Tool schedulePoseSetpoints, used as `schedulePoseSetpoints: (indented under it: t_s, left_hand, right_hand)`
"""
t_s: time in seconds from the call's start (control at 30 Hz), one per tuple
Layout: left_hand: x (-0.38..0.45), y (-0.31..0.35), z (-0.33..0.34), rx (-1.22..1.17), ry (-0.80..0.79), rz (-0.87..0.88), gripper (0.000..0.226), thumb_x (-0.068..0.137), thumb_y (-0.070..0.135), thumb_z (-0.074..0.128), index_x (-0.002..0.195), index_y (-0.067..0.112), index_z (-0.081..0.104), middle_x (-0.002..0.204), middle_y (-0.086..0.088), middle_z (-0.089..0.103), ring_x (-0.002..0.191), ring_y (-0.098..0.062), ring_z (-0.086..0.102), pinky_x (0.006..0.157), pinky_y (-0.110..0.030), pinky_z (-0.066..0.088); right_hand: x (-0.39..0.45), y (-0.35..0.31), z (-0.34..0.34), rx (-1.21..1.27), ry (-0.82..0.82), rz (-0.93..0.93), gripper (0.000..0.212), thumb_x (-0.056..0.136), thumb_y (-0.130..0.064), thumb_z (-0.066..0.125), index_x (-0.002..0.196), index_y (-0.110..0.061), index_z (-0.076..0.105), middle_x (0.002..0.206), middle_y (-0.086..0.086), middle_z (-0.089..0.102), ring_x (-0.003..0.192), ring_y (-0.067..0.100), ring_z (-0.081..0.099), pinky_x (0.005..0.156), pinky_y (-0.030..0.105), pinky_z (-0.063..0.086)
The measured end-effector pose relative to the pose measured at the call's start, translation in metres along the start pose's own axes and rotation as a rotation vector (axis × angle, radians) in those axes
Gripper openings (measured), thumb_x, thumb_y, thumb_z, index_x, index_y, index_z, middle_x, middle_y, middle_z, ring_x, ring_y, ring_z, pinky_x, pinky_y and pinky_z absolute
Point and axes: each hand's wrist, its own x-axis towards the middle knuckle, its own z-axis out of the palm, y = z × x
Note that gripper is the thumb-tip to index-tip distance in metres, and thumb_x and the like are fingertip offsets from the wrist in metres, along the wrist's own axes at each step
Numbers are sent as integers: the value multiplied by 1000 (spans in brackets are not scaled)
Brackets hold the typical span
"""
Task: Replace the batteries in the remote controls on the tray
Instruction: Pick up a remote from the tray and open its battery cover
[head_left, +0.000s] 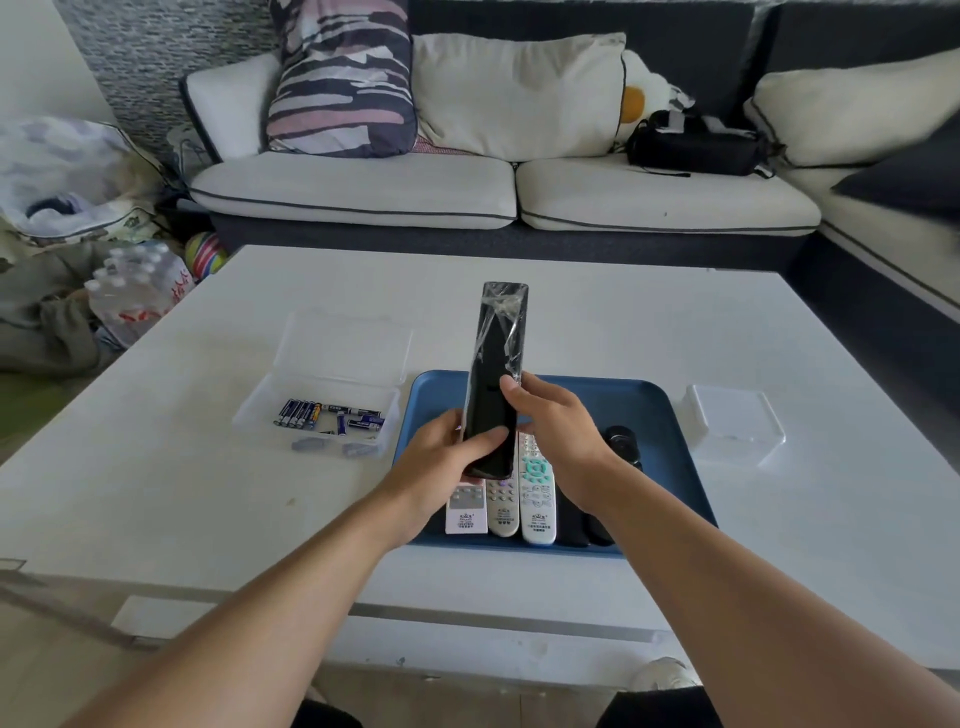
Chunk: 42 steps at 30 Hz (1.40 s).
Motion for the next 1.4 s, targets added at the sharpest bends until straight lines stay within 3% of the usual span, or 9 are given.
schedulePoseSetpoints:
  t_s: [0.17, 0.33, 0.47, 0.73, 0.87, 1.0, 1.17, 1.3, 1.4]
  left_hand:
    - [6, -2, 8, -5, 48, 30, 47, 78, 36, 77, 120, 19, 64, 112, -6, 75, 104, -26, 72, 98, -52, 53]
    - [15, -5, 25, -33, 51, 1, 40, 84, 13, 78, 119, 11, 58, 104, -14, 76, 95, -34, 74, 96, -56, 54]
    - [20, -5, 33, -15, 48, 36, 74, 58, 24, 92, 121, 25, 55, 111, -11, 74, 102, -31, 73, 92, -51, 56]
    - [18, -2, 32, -115, 22, 53, 51, 85, -12, 66, 123, 19, 51, 99, -22, 68, 82, -33, 69, 76, -46, 57]
    - [19, 1, 29, -267, 65, 1, 25, 102, 14, 46, 125, 15, 56, 101, -11, 70, 82, -26, 63, 71, -41, 51]
    - [22, -3, 19, -241, 201, -132, 58, 94, 65, 41, 131, 26, 64, 127, -1, 69, 120, -16, 63, 111, -44, 42]
    - [13, 0, 6, -196, 242, -149, 50, 104, 55, 33, 105, 29, 76, 112, -2, 76, 114, -19, 67, 108, -46, 46]
    - [10, 2, -8, -173, 353, -99, 47, 104, 56, 34, 115, 26, 69, 109, -4, 76, 103, -21, 72, 97, -45, 55]
    - [7, -3, -24, -113, 496, -14, 35, 102, 58, 35, 107, 37, 64, 95, 6, 78, 88, -14, 74, 87, -43, 60]
  right_hand:
    - [-7, 2, -10, -188, 20, -54, 25, 105, -35, 49, 118, -32, 70, 95, -28, 72, 88, -20, 63, 69, 0, 43]
    - [-15, 8, -28, -319, 62, -89, 26, 102, -33, 55, 122, -32, 71, 103, -17, 75, 97, -7, 66, 80, 10, 46]
    - [-14, 8, -37, -572, 288, -263, 24, 91, -30, 72, 115, -31, 71, 103, -13, 68, 99, 1, 60, 77, 10, 43]
    - [-11, 3, -27, -925, 237, -478, 18, 96, -30, 65, 110, -34, 75, 96, -15, 65, 98, 4, 50, 77, 21, 43]
    - [-9, -1, -19, -872, 111, -425, 14, 98, -32, 60, 108, -27, 68, 96, -15, 59, 97, 5, 51, 79, 23, 42]
    - [-12, -5, -10, -772, -12, -330, 17, 93, -39, 67, 99, -24, 64, 97, -12, 58, 86, 3, 54, 72, 18, 40]
    - [-8, -6, 5, -764, -99, -245, 31, 84, -43, 77, 99, -22, 60, 89, -11, 60, 75, 3, 53, 65, 14, 41]
    - [-3, -6, 13, -527, -136, -137, 30, 82, -35, 82, 95, -19, 61, 73, -2, 67, 61, 7, 57, 61, 22, 46]
    - [6, -5, 13, -397, 0, -105, 18, 85, -29, 80, 97, -20, 68, 64, -5, 67, 55, 8, 60, 54, 24, 47]
